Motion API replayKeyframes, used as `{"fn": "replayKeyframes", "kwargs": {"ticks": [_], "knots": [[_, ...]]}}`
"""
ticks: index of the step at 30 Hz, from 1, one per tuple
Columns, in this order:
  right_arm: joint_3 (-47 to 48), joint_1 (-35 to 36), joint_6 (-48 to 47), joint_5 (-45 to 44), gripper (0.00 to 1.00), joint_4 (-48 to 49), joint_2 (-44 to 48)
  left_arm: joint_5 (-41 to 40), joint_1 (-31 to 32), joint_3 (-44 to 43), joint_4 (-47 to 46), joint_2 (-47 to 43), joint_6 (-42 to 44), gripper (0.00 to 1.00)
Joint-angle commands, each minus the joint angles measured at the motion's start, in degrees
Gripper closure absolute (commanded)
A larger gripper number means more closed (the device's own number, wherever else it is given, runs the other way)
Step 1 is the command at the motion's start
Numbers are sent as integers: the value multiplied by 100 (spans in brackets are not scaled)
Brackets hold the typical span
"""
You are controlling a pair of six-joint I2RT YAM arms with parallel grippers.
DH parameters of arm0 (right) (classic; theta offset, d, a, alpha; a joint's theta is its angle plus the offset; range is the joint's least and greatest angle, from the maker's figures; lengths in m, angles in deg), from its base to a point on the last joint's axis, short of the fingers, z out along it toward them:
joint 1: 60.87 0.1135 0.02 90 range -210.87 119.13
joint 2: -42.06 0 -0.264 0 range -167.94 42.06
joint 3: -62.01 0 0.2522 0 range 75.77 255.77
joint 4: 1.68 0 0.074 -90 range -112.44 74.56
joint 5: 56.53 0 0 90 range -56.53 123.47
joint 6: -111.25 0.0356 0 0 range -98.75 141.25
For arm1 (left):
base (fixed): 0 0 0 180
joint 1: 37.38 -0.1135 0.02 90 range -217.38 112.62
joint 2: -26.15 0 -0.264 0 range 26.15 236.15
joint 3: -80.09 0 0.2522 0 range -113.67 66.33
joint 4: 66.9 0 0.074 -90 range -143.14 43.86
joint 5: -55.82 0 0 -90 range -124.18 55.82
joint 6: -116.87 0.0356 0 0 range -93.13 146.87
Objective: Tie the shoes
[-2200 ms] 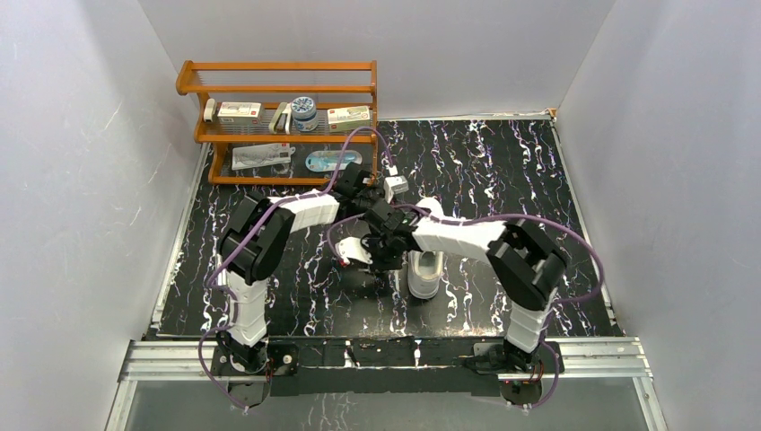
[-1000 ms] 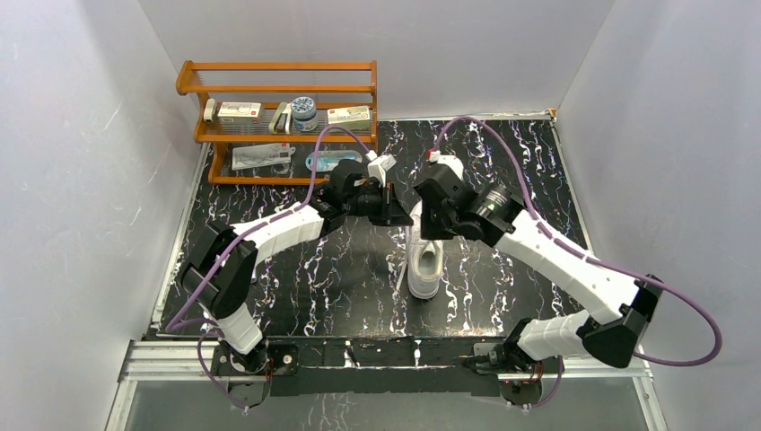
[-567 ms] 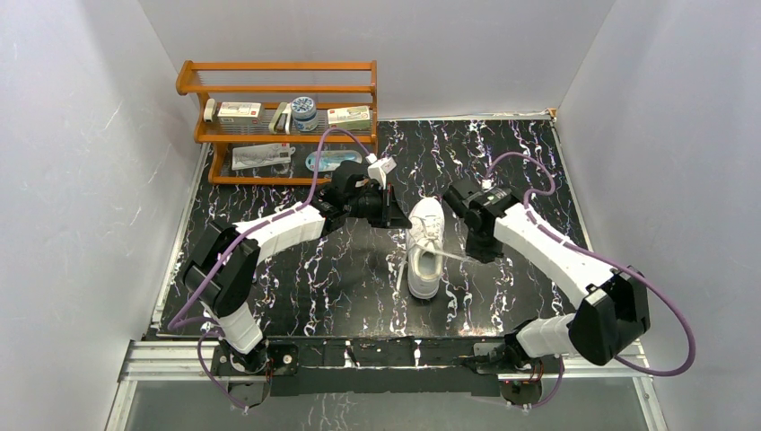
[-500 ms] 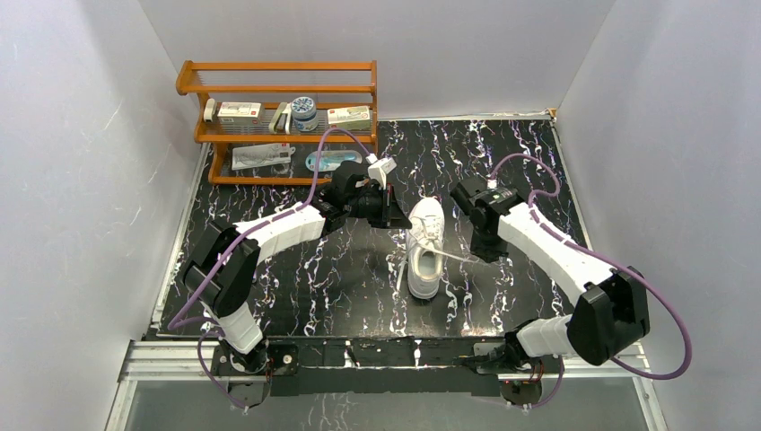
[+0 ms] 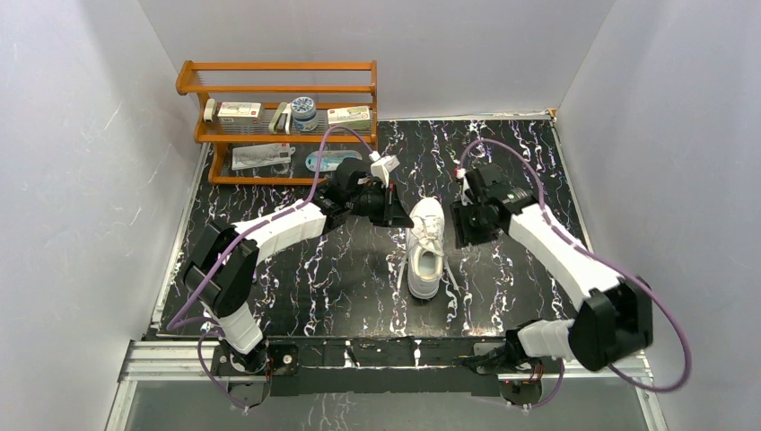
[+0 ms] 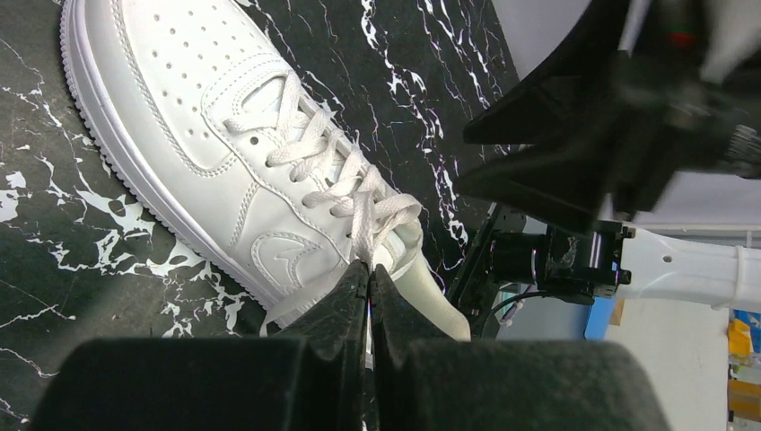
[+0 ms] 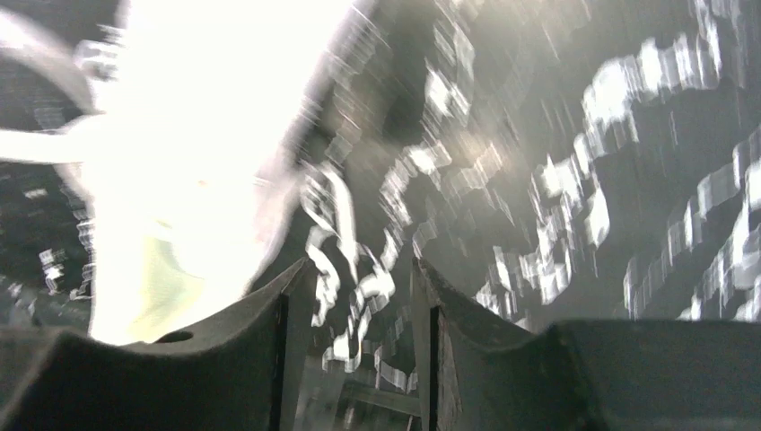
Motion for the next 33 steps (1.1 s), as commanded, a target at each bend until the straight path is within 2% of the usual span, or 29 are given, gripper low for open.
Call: {"fn": "replayKeyframes", "kwargs": {"ticks": [1,2,4,10,13,18,28,33], "knots": [[-738,18,-3087,3152,49,2288,1165,174,27,-227,185,-121,67,100],[-924,45,-3547,3543,50,2553,1405,177,28,-251,185,-113,59,100],[-1369,59,-3901,3459,50,3323,1819,191,27,-304,210,-94,54,100],[-2094,65,-5205,4180,63,3972,2092,235,27,-347,203,-87,38,100],[-2259,78,-5403,4266,63,4315,2049,243,28,-330,201,-103,32,100],[-2409,71,-5663,4222,57,4484,1872,324,28,-313,179,-144,19,100],[-2673,82,-5896,4286,55,4400,1825,412,28,-317,158,-269,-12,100],[-2964,79,-5765,3889,55,4668,1936,413,28,-331,141,-307,-38,100]]}}
